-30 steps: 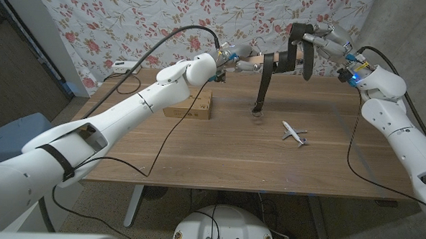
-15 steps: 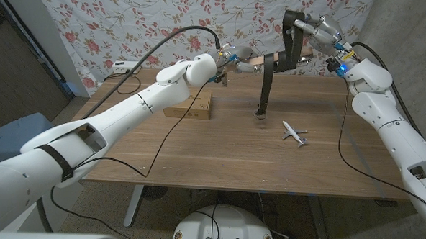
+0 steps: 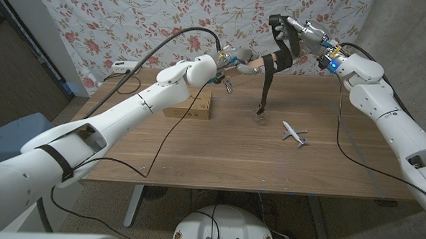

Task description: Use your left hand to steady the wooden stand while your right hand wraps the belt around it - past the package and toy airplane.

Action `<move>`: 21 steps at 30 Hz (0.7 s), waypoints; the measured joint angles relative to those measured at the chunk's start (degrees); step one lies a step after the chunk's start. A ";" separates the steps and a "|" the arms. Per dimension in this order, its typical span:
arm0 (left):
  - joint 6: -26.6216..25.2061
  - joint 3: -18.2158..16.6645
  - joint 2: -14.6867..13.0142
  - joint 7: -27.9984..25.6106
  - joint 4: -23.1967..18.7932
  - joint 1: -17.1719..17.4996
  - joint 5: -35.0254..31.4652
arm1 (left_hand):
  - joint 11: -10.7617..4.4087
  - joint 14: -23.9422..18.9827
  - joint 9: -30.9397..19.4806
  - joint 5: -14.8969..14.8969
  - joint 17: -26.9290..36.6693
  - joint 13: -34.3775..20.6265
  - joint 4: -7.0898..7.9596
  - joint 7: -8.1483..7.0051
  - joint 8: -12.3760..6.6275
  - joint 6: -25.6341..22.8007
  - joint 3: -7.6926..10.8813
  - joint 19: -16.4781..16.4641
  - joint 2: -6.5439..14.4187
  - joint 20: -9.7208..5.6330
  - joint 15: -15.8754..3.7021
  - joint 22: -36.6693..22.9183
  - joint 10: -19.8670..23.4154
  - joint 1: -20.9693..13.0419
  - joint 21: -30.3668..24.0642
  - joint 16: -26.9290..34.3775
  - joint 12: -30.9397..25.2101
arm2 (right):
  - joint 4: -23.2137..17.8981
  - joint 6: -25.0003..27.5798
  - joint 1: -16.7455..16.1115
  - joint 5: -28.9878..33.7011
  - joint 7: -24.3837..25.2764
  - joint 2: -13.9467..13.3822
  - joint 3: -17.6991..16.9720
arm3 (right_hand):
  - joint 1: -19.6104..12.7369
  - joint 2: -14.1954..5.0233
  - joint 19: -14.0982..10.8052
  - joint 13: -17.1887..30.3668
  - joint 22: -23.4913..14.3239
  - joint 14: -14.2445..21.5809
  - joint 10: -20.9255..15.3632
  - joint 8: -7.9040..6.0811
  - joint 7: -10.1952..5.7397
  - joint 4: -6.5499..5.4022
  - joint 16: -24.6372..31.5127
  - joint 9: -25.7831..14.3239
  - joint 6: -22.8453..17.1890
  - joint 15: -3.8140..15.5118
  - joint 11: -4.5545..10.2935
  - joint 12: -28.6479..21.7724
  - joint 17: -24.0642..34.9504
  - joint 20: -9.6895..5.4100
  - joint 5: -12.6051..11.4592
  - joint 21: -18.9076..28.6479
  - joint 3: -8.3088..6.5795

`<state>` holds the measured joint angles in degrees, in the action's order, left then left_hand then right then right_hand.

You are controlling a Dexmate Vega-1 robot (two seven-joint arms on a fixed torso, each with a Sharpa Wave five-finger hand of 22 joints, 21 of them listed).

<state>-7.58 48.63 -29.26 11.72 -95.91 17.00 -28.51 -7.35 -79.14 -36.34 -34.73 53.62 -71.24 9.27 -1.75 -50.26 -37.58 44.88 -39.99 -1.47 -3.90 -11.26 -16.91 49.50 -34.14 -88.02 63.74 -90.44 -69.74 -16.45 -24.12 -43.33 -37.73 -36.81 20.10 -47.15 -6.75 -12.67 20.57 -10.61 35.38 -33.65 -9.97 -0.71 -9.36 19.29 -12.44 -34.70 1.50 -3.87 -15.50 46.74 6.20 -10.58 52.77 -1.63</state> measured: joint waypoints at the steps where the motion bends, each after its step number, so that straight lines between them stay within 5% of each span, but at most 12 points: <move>1: 0.11 0.00 0.01 0.00 0.05 -0.02 0.01 | 0.00 0.00 0.00 0.00 0.06 0.00 0.00 0.00 0.00 0.00 0.00 0.00 0.00 0.00 0.00 0.00 0.00 0.00 0.00 0.00 0.00 | 0.65 0.19 0.41 0.01 -0.58 0.20 0.20 | 2.08 0.50 0.97 -0.43 0.14 -1.54 1.19 -0.10 0.11 -0.04 -0.91 0.14 1.11 -0.84 -0.48 0.87 -0.76 0.40 0.00 -0.53 0.95; 9: 0.89 0.00 0.48 -0.11 1.50 -0.64 0.22 | -0.01 0.00 0.25 -0.01 -0.04 -0.01 -0.02 0.22 0.00 0.23 -0.01 0.00 0.00 0.00 0.00 0.13 0.01 0.00 0.00 0.00 0.00 | 7.77 0.92 4.75 0.40 -6.39 2.47 2.15 | 12.73 4.15 5.58 -0.97 0.23 -9.29 6.81 -0.12 0.99 -0.05 -5.34 0.98 7.14 -3.99 -2.32 3.44 -4.32 2.57 -1.12 -3.79 6.64; 21: 2.07 0.38 1.26 -0.52 3.94 -1.64 0.67 | 0.00 0.01 0.25 -0.01 -0.06 -0.01 -0.04 0.22 -0.30 0.23 -0.02 0.00 -0.02 0.00 0.00 0.16 0.00 0.01 0.00 -0.01 0.00 | 13.73 -0.66 7.92 0.72 -11.28 4.70 2.83 | 15.45 4.73 6.06 -1.18 0.23 -10.55 7.69 -0.57 1.03 -0.04 -6.01 0.99 7.69 -3.84 -2.16 3.65 -5.08 2.84 -1.61 -4.34 7.88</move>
<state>-5.50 49.02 -28.00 11.20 -91.97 15.36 -27.84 -7.35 -79.14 -36.09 -34.74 53.56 -71.25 9.24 -1.53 -50.55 -37.34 44.86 -39.99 -1.48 -3.90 -11.25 -16.75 49.50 -34.13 -88.02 63.73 -90.43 -56.02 -17.11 -16.20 -42.61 -49.01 -32.10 22.93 -31.69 -2.02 -6.61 19.39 -10.38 24.83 -25.96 -10.54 0.31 -9.40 13.28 -11.45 -27.00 -2.34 -6.03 -11.86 41.65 9.04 -12.19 48.44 6.25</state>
